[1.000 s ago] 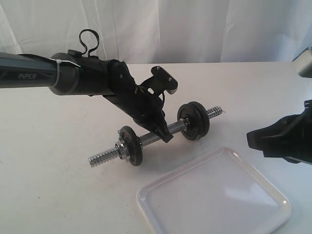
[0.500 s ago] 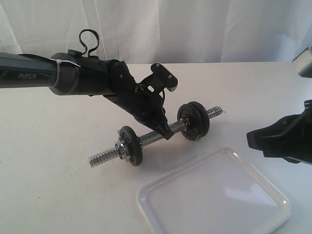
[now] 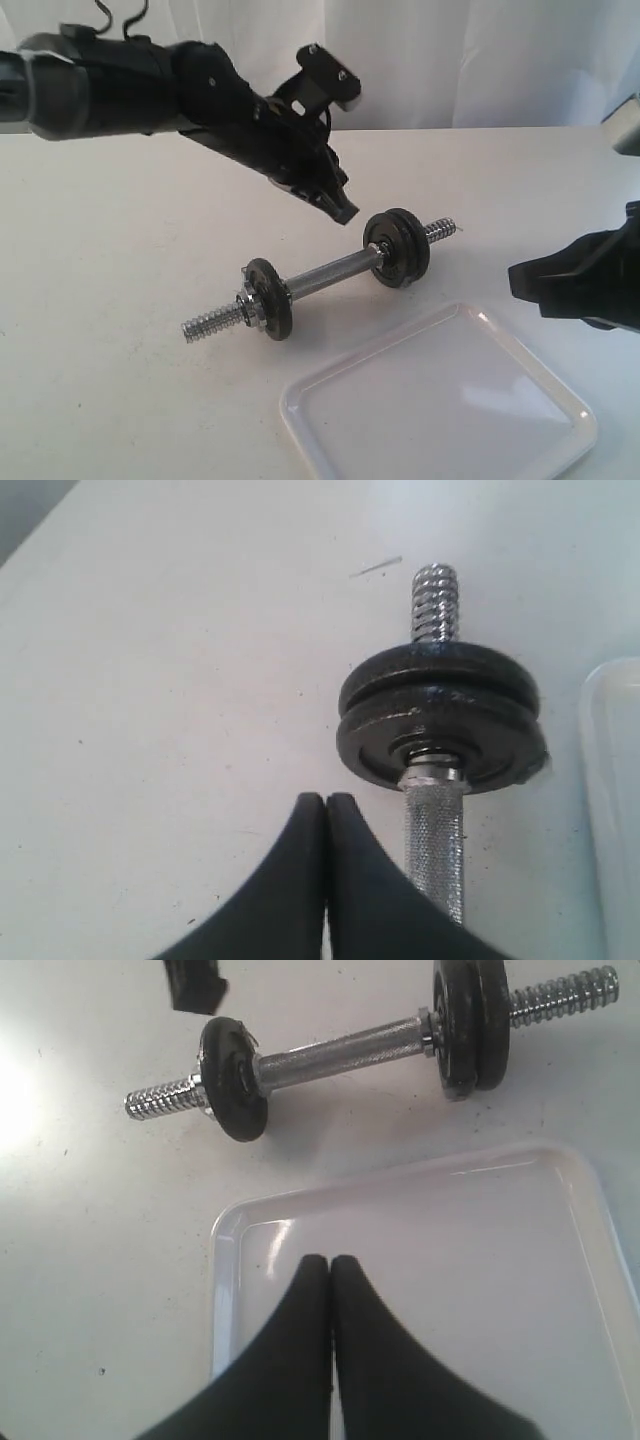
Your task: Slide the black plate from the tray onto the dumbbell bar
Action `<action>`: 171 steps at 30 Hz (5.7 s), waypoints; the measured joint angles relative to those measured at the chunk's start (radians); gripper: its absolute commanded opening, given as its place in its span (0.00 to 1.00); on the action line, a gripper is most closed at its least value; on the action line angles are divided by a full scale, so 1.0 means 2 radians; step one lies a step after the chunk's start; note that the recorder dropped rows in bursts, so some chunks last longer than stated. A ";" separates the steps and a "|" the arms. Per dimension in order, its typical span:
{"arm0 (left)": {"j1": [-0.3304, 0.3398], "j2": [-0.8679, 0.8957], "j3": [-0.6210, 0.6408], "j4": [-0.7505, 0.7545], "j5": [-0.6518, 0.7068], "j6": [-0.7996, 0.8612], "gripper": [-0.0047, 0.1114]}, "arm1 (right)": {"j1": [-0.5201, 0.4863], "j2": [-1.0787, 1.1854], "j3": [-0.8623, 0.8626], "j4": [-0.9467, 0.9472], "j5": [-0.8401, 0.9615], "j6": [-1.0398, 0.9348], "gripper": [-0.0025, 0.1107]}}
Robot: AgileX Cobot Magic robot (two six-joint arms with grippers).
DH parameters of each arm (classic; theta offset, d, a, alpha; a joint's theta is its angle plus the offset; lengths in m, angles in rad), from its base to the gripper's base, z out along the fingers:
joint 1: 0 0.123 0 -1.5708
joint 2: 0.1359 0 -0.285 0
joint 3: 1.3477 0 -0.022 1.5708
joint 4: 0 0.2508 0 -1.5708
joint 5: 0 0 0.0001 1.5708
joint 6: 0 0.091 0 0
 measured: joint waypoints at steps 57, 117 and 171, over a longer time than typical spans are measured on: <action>-0.004 -0.641 0.555 -0.001 -0.167 -0.195 0.04 | 0.009 -0.306 0.100 -0.173 -0.175 0.130 0.02; 0.247 -0.800 0.709 0.080 -0.113 -0.279 0.04 | 0.009 -0.457 0.317 -0.307 -0.225 0.238 0.02; 0.325 -0.940 0.760 0.094 -0.030 -0.276 0.04 | 0.009 -0.457 0.317 -0.307 -0.224 0.238 0.02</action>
